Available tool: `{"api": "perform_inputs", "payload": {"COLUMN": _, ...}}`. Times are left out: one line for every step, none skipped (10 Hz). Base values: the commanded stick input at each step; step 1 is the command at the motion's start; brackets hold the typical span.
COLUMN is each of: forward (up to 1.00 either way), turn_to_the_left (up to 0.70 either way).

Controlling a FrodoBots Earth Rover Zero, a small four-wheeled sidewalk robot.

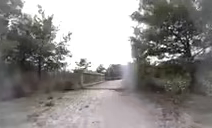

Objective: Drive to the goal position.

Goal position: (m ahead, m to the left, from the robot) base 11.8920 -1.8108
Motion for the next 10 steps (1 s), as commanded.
{"api": "perform_inputs", "payload": {"forward": 0.60, "turn_to_the_left": 0.00}}
{"api": "perform_inputs", "payload": {"forward": 0.60, "turn_to_the_left": 0.00}}
{"api": "perform_inputs", "payload": {"forward": 0.60, "turn_to_the_left": 0.00}}
{"api": "perform_inputs", "payload": {"forward": 0.60, "turn_to_the_left": 0.00}}
{"api": "perform_inputs", "payload": {"forward": 0.60, "turn_to_the_left": 0.00}}
{"api": "perform_inputs", "payload": {"forward": 0.60, "turn_to_the_left": 0.00}}
{"api": "perform_inputs", "payload": {"forward": 0.60, "turn_to_the_left": 0.00}}
{"api": "perform_inputs", "payload": {"forward": 0.60, "turn_to_the_left": 0.00}}
{"api": "perform_inputs", "payload": {"forward": 0.60, "turn_to_the_left": 0.00}}
{"api": "perform_inputs", "payload": {"forward": 0.60, "turn_to_the_left": 0.00}}
